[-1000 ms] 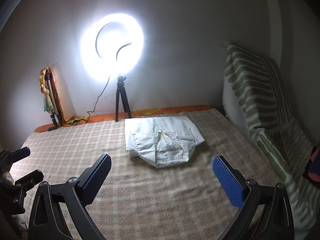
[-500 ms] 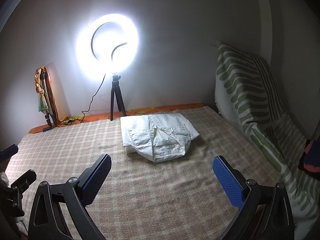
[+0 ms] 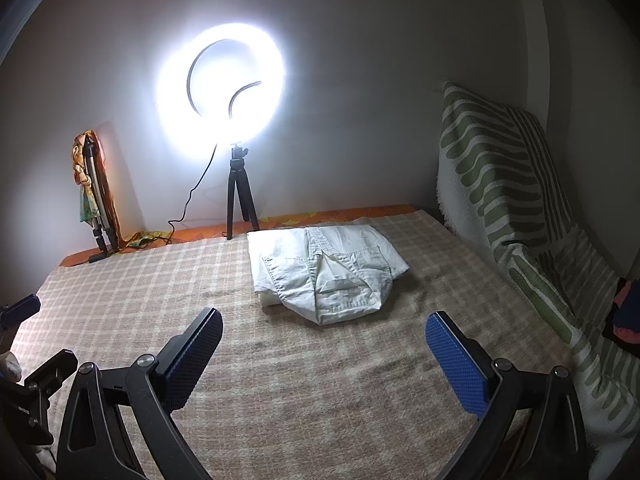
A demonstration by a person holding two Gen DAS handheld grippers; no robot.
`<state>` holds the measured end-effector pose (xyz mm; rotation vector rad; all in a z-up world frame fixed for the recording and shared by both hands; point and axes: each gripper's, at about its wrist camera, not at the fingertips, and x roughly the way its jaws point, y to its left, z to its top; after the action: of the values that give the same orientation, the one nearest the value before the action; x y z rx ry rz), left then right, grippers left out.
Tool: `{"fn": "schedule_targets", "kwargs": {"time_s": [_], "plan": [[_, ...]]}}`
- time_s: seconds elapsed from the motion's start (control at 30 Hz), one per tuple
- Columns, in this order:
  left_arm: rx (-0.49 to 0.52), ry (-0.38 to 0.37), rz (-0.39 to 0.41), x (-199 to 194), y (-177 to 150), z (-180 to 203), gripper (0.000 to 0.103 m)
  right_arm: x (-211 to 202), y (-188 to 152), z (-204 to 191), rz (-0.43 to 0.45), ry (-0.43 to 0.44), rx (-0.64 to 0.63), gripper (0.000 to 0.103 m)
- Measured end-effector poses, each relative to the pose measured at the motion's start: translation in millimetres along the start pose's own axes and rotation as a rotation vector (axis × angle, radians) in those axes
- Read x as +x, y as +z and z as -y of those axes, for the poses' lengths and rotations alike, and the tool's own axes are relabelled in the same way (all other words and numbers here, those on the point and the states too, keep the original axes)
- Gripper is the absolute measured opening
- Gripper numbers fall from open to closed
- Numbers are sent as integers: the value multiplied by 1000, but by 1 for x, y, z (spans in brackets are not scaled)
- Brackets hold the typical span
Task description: Fold small clothes
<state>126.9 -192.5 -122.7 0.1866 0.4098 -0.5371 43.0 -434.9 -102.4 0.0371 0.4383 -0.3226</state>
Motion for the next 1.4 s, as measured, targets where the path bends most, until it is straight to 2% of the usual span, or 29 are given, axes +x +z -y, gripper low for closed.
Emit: {"fn": "schedule_targets", "kwargs": {"time_s": [1.4], "plan": [[-13, 20, 4, -4, 0, 0, 102, 1, -2, -5, -12, 20, -5, 103]]}}
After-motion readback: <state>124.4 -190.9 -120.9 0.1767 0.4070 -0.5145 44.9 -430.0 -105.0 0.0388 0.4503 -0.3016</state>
